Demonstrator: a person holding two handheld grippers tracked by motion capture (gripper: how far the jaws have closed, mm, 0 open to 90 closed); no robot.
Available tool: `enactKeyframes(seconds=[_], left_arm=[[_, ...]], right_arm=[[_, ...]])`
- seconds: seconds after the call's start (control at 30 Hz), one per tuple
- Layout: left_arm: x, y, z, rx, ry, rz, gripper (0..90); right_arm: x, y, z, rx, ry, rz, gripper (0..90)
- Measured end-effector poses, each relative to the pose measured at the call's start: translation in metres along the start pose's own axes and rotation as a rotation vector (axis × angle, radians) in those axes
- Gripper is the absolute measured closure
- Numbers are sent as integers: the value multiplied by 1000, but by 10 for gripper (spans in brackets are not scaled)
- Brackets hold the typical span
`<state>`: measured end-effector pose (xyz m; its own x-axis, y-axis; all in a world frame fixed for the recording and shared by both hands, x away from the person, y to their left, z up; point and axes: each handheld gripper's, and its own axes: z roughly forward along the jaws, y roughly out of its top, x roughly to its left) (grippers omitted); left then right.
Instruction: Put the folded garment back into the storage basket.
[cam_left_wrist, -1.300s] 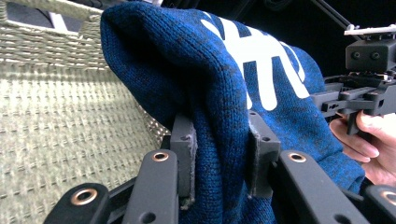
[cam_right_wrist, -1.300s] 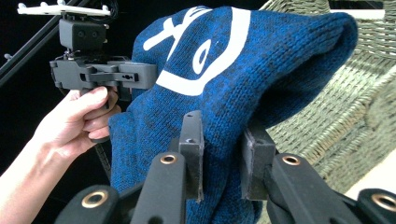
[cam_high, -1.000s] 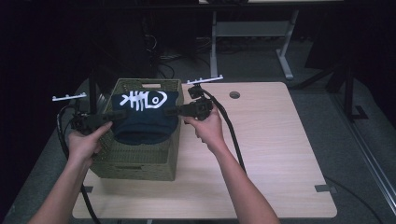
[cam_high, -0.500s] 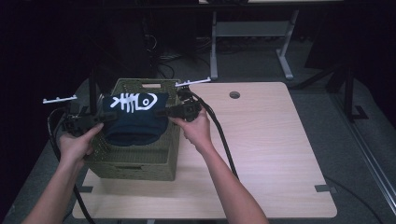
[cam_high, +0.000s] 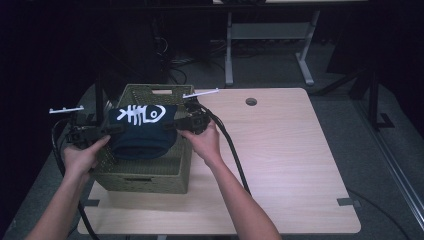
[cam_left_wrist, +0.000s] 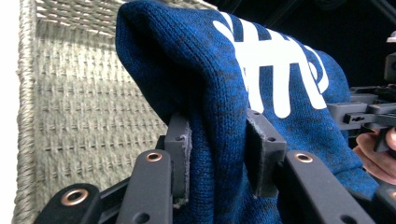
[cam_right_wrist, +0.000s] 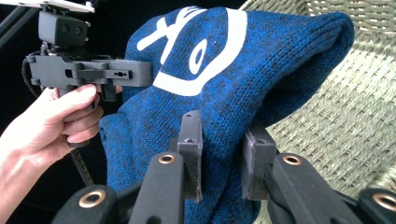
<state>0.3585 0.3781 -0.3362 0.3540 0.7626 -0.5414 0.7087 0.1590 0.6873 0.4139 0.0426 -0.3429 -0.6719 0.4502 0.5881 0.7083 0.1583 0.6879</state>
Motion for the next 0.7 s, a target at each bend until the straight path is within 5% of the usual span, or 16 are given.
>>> enactKeyframes(seconds=[0.7], left_arm=[[9,-7,21,82,73,18,637]], right_arm=[[-18,-18,16,26,-69,22,721]])
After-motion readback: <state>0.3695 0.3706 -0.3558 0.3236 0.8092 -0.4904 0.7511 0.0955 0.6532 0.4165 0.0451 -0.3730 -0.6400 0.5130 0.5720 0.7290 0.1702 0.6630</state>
